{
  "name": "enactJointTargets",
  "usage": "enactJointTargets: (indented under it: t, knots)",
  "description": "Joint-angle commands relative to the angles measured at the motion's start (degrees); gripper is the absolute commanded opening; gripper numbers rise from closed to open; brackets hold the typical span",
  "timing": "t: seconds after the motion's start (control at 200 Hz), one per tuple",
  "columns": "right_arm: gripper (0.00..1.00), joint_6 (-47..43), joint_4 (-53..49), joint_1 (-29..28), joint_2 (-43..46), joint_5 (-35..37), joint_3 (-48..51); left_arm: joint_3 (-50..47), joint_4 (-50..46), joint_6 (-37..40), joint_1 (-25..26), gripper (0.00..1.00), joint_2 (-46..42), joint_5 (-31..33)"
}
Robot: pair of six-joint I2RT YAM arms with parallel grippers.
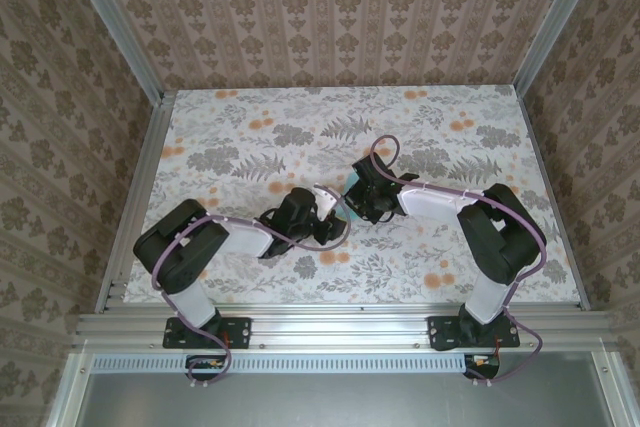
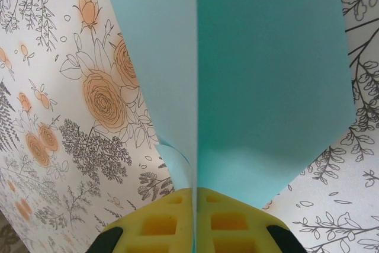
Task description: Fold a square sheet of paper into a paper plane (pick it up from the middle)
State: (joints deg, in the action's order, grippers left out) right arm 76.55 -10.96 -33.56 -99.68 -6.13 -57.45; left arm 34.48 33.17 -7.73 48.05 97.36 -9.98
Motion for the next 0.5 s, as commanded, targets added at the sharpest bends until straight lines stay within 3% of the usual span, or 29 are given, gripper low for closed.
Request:
enactJointTargets:
  t: [0.0,0.3,0.495]
  knots:
    - [0.02,1.05,-1.42,0.43,0.48,-1.82,-1.39,-1.06,4.05,2.35,0.42,0.43,1.30,1.22]
    - [0.05,1.56,-0.91,0.60,0.45,-2.92,-1.00,-0.56,6.21,2.36,0.39,0.31,4.02,1.72]
    - [0.17,0.69,-1.00,0.99,1.18,-2.79,-0.91,-0.29,5.48,2.56,0.35,0.16,4.62,0.89]
